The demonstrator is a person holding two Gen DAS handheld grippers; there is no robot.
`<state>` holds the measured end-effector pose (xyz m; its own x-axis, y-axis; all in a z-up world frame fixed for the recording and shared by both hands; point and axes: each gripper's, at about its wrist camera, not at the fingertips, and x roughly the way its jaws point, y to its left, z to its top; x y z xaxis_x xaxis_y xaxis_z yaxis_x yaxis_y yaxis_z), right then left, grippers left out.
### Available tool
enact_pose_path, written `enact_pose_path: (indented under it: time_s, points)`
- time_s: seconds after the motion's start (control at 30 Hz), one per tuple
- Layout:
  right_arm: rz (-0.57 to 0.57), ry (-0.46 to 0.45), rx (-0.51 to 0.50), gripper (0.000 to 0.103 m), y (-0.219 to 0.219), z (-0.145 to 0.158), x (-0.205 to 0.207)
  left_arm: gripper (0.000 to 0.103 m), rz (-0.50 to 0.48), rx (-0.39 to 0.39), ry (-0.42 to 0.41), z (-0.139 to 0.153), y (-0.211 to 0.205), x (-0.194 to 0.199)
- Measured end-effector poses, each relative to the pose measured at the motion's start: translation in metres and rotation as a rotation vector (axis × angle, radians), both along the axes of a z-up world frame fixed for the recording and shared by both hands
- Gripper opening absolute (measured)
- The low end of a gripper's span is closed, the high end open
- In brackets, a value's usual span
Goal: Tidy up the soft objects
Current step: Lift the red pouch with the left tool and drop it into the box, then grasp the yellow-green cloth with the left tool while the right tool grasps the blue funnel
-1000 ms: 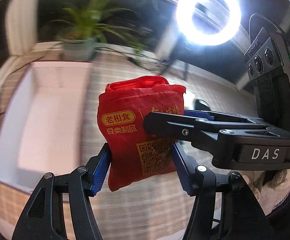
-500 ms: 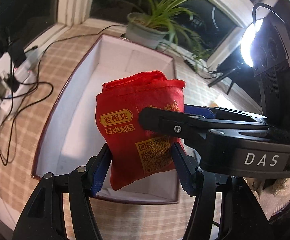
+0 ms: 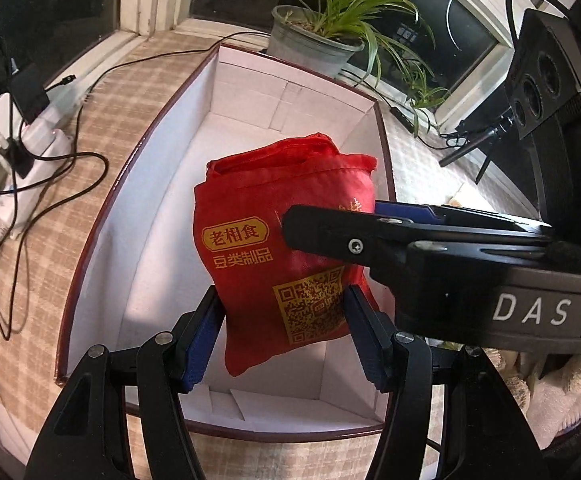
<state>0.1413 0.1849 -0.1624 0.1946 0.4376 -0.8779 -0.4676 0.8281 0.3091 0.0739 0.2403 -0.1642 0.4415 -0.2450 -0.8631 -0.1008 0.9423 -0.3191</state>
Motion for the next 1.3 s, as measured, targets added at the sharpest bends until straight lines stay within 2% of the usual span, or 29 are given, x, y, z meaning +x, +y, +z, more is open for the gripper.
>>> enact_pose_path:
  time_s: [0.2,0.37,0.47,0.6,0.73,0.87,1.0,1.1,1.3]
  points:
    - [0.008,-0.047,-0.011,0.062,-0.005,0.009,-0.002,0.060,0.047,0.016,-0.005,0.007,0.003,-0.007]
    - [0.015,-0.074,0.023,0.062,-0.020,0.026,-0.006,0.060,0.093,0.025,-0.045,0.022,0.004,-0.019]
    - [0.023,-0.105,0.044,0.063,-0.036,0.041,-0.012,0.060,0.122,0.029,-0.064,0.033,0.000,-0.029]
    - [0.040,-0.178,0.024,0.063,-0.065,0.060,-0.024,0.060,0.145,0.023,-0.102,0.048,-0.009,-0.043]
    - [0.041,-0.230,0.015,0.065,-0.106,0.074,-0.035,0.060,0.163,0.014,-0.134,0.059,-0.024,-0.055]
    - [0.023,-0.283,-0.021,0.065,-0.152,0.085,-0.044,0.061,0.146,0.002,-0.144,0.061,-0.048,-0.065]
    - [-0.012,-0.301,-0.010,0.065,-0.205,0.088,-0.054,0.061,0.108,0.001,-0.140,0.056,-0.081,-0.069]
    - [-0.019,-0.298,-0.006,0.065,-0.236,0.084,-0.065,0.062,0.083,-0.010,-0.129,0.048,-0.103,-0.070]
    - [-0.029,-0.309,-0.081,0.065,-0.282,0.069,-0.079,0.062,0.004,-0.020,-0.105,0.030,-0.158,-0.070]
